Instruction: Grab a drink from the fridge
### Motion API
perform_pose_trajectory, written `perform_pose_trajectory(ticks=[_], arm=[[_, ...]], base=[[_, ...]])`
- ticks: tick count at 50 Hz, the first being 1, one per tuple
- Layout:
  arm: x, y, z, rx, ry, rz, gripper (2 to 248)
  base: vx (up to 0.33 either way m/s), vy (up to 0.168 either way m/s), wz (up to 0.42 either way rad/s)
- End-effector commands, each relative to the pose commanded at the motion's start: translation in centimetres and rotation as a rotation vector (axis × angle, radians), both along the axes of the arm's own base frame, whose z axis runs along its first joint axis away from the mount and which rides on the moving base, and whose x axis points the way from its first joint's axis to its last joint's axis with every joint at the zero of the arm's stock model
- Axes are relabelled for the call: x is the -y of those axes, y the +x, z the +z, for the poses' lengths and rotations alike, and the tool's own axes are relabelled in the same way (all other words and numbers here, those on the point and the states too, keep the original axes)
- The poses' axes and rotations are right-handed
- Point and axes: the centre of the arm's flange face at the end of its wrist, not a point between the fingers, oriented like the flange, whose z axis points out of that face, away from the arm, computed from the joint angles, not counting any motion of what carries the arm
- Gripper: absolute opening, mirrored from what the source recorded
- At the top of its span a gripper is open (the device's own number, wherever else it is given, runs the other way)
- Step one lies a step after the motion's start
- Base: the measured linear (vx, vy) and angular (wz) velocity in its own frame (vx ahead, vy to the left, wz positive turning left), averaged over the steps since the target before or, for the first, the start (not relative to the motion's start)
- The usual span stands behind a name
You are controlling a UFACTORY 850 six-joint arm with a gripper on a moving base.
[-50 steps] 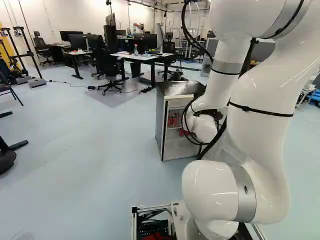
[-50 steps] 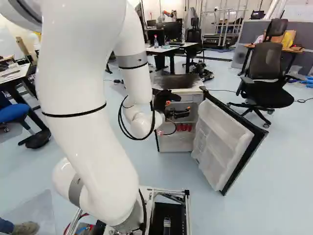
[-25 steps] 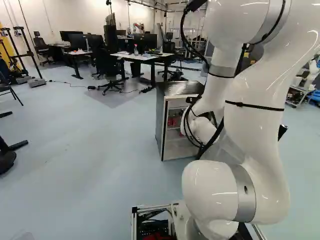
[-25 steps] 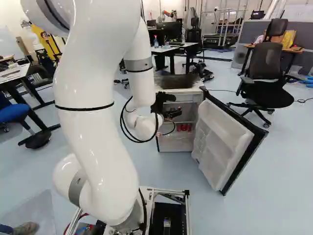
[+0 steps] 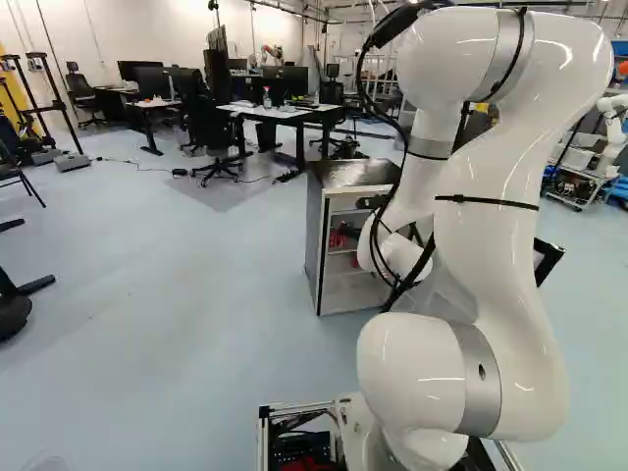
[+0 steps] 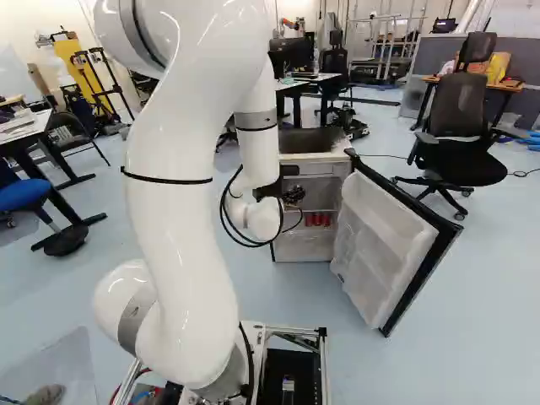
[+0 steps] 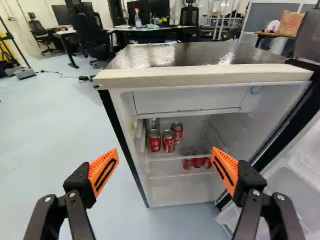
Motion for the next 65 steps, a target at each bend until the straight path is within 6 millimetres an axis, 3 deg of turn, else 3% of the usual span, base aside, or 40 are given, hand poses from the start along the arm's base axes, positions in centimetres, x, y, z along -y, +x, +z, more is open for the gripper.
perform_pose_trajectory(ticks=[65], arm=[[6.1, 9.8, -10.5, -0.052, 0.0, 0.13, 247]], base=[[0.0, 0.0, 0.0]])
